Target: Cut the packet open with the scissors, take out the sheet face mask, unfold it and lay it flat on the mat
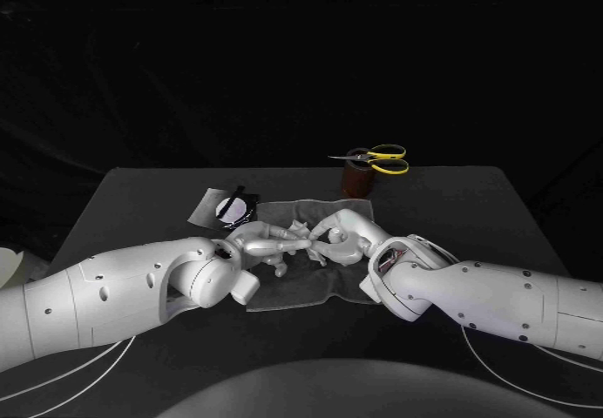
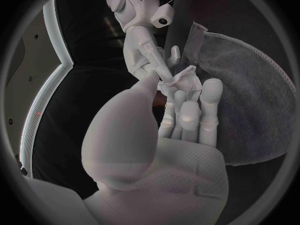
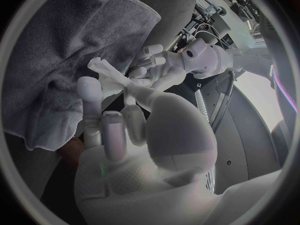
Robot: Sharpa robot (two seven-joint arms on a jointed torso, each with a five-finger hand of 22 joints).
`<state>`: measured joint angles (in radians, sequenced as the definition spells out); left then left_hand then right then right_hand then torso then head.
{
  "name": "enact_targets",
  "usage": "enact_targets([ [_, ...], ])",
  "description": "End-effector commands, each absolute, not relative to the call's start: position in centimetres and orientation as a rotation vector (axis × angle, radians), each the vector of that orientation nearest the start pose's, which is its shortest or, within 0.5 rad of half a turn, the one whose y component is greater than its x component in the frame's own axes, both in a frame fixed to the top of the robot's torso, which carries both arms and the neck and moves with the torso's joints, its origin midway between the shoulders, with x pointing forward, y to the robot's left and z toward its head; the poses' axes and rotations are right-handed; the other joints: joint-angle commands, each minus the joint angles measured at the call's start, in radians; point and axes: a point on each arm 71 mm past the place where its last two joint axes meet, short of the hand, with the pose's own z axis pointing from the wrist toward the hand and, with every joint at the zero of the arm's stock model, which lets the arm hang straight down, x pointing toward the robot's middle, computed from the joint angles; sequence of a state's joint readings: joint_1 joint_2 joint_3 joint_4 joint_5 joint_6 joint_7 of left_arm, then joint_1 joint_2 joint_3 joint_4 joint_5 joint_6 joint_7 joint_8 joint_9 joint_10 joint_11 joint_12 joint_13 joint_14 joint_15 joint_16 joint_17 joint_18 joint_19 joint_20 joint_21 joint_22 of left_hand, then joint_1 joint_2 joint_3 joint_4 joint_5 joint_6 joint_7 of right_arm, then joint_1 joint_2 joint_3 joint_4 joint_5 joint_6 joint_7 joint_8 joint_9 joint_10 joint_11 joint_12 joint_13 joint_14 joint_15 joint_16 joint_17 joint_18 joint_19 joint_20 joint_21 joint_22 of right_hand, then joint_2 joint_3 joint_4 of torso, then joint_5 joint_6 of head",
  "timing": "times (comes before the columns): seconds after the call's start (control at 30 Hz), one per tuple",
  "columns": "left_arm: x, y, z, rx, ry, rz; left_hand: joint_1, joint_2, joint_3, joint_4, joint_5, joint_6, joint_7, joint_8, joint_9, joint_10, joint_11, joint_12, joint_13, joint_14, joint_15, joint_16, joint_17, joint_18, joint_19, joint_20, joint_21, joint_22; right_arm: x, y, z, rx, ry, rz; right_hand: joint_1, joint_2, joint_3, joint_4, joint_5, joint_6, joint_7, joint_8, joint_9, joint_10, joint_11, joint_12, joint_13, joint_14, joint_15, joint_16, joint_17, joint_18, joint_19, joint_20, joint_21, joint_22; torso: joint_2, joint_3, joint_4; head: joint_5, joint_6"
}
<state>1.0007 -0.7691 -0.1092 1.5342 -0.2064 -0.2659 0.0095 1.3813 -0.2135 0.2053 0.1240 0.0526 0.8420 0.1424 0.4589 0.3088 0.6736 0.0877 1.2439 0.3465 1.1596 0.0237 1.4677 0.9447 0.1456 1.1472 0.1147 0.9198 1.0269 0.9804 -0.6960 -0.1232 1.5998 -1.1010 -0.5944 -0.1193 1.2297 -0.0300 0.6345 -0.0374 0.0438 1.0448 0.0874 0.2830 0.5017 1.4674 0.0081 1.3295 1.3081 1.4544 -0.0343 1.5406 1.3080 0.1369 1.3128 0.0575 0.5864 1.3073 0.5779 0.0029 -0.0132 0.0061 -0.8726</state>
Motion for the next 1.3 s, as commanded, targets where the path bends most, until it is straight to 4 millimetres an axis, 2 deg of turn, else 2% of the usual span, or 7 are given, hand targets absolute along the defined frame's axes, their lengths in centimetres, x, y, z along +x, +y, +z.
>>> enact_targets([
  [0.03, 41.5, 16.07, -31.14, -1.144, 2.092, -1.217, -0.005, 0.008, -0.012, 0.002, -0.005, 0.008, 0.001, 0.008, 0.002, 0.002, -0.008, 0.009, 0.002, 0.004, -0.001, 0.006, 0.002, 0.011, -0.001, 0.004, -0.003, -0.001, 40.19, -11.52, -28.95, 0.297, 1.824, 0.969, 0.003, 0.0, 0.004, -0.002, 0.005, 0.01, -0.006, 0.015, 0.016, 0.036, -0.005, 0.006, 0.114, 0.096, -0.021, 0.005, 0.209, 0.009, 0.008, -0.003, 0.007, 0.067, 0.0, -0.0004, 0.0005, 0.002, 0.0],
  [0.57, 41.48, 15.8, -31.03, -1.114, 2.08, -1.19, 0.0, 0.032, -0.092, 0.029, -0.004, 0.025, -0.02, 0.092, 0.028, 0.01, -0.027, 0.083, 0.036, 0.016, -0.017, 0.008, 0.009, 0.009, 0.01, -0.009, 0.002, 0.005, 40.27, -11.44, -29.18, 0.286, 1.844, 0.959, 0.004, -0.002, 0.007, -0.007, 0.006, 0.012, -0.007, 0.016, 0.017, 0.037, -0.006, 0.008, 0.115, 0.097, -0.021, 0.006, 0.21, 0.009, 0.009, -0.004, 0.008, 0.068, 0.0, 0.0, 0.0003, 0.002, 0.0],
  [0.8, 41.55, 15.89, -30.94, -1.134, 2.052, -1.19, 0.009, 0.094, -0.089, 0.056, -0.004, 0.019, -0.026, 0.111, 0.029, 0.007, -0.032, 0.092, 0.04, 0.025, -0.021, 0.011, 0.017, 0.008, 0.016, -0.013, 0.006, 0.009, 40.3, -11.47, -29.24, 0.28, 1.848, 0.955, 0.005, -0.003, 0.008, -0.009, 0.006, 0.012, -0.007, 0.017, 0.017, 0.037, -0.007, 0.009, 0.116, 0.097, -0.022, 0.006, 0.21, 0.01, 0.008, -0.004, 0.006, 0.067, 0.0, 0.0002, 0.0001, 0.002, 0.0],
  [0.93, 41.6, 15.96, -30.87, -1.152, 2.032, -1.199, 0.055, 0.171, -0.031, 0.065, -0.004, 0.009, -0.032, 0.111, 0.021, -0.004, -0.035, 0.076, 0.032, 0.025, -0.024, 0.01, 0.014, 0.008, 0.018, -0.016, 0.007, 0.011, 40.33, -11.51, -29.29, 0.279, 1.849, 0.952, 0.005, -0.003, 0.008, -0.009, 0.006, 0.012, -0.007, 0.017, 0.017, 0.037, -0.007, 0.009, 0.116, 0.097, -0.022, 0.006, 0.21, 0.01, 0.008, -0.004, 0.006, 0.067, 0.0, 0.0001, 0.0002, 0.002, 0.0],
  [1.03, 41.64, 16.03, -30.83, -1.16, 2.02, -1.206, 0.093, 0.197, 0.025, 0.055, -0.004, 0.007, -0.034, 0.115, 0.016, -0.009, -0.037, 0.057, 0.021, 0.025, -0.026, 0.009, 0.014, 0.008, 0.018, -0.018, 0.007, 0.012, 40.35, -11.54, -29.31, 0.28, 1.849, 0.95, 0.005, -0.003, 0.008, -0.009, 0.006, 0.012, -0.007, 0.017, 0.017, 0.037, -0.007, 0.009, 0.116, 0.097, -0.022, 0.006, 0.21, 0.01, 0.008, -0.004, 0.006, 0.067, 0.0, 0.0003, 0.0001, 0.002, 0.0],
  [1.17, 41.65, 16.11, -30.8, -1.166, 2.014, -1.214, 0.128, 0.197, 0.136, 0.024, -0.005, 0.0, -0.023, 0.129, 0.016, -0.005, -0.033, 0.022, 0.001, 0.021, -0.024, 0.007, 0.011, 0.007, 0.018, -0.02, 0.012, 0.019, 40.36, -11.56, -29.32, 0.281, 1.848, 0.949, 0.005, -0.003, 0.008, -0.009, 0.006, 0.012, -0.007, 0.017, 0.017, 0.037, -0.007, 0.009, 0.116, 0.097, -0.022, 0.006, 0.21, 0.01, 0.008, -0.004, 0.006, 0.067, 0.0, 0.0001, 0.0002, 0.001, 0.0],
  [1.3, 41.62, 16.1, -30.78, -1.164, 2.019, -1.231, 0.101, 0.151, 0.31, -0.025, -0.007, -0.007, -0.008, 0.149, 0.02, 0.017, -0.024, -0.008, -0.018, 0.017, -0.022, 0.006, 0.01, 0.006, 0.012, -0.018, 0.025, 0.034, 40.38, -11.61, -29.34, 0.282, 1.847, 0.947, 0.005, -0.003, 0.008, -0.009, 0.006, 0.012, -0.007, 0.017, 0.017, 0.037, -0.007, 0.009, 0.116, 0.097, -0.022, 0.006, 0.21, 0.01, 0.008, -0.004, 0.006, 0.067, 0.0, 0.0001, 0.0006, 0.001, 0.0],
])
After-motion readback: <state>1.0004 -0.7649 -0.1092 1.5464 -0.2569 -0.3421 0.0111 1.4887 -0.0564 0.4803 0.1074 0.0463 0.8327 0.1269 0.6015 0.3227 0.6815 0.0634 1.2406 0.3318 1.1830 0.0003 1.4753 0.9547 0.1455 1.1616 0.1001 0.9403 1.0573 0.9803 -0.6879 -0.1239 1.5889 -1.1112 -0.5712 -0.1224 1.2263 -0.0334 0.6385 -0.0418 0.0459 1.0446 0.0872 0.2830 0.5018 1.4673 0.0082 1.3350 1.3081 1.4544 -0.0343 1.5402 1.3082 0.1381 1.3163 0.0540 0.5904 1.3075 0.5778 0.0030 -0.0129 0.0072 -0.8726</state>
